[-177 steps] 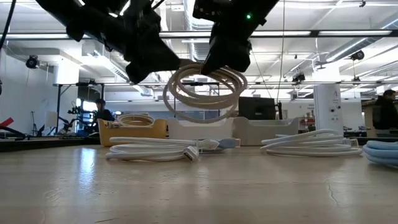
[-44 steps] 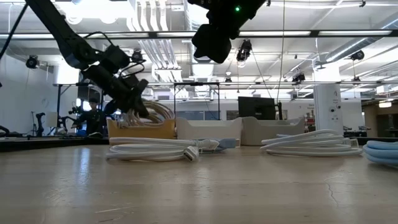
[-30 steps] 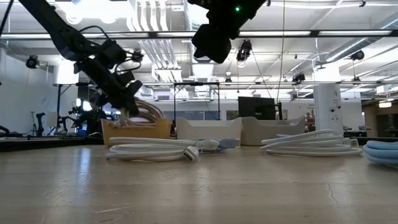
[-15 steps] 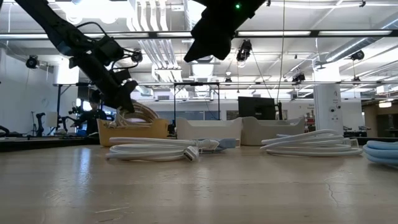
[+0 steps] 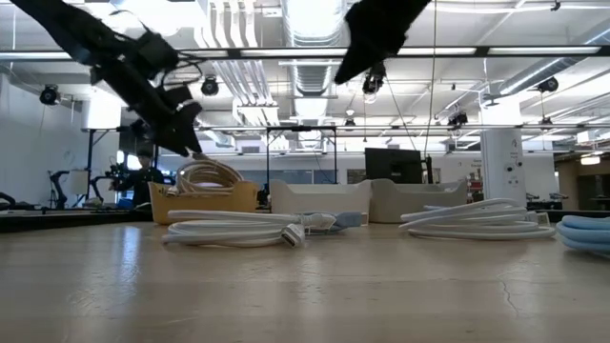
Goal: Sort HDMI cables
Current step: Put the blue hdmi cable into the white bin
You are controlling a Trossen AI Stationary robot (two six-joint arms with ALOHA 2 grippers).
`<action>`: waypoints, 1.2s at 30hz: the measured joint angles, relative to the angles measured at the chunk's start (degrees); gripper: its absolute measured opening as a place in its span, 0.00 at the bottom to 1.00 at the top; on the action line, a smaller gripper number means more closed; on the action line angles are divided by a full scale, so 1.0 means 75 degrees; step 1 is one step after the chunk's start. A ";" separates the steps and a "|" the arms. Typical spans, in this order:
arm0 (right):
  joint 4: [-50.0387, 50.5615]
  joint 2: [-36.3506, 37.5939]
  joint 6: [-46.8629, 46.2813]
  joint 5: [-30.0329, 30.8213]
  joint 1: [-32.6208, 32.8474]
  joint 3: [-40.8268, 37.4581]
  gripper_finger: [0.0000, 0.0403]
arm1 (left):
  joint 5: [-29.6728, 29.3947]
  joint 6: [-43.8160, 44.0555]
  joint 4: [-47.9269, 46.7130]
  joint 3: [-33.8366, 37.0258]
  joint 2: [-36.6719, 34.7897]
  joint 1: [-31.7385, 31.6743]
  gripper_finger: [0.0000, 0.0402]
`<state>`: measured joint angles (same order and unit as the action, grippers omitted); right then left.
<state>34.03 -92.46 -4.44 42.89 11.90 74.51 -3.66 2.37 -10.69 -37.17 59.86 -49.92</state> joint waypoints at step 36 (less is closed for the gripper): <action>-0.2473 -0.2671 0.0414 -0.5498 -0.1706 -0.0611 0.27 | 0.3086 0.2151 0.4957 0.3400 -0.1703 0.3836 0.53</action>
<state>15.48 -112.49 -1.34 1.66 -0.89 69.92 19.49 18.50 26.49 -11.67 47.09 -21.15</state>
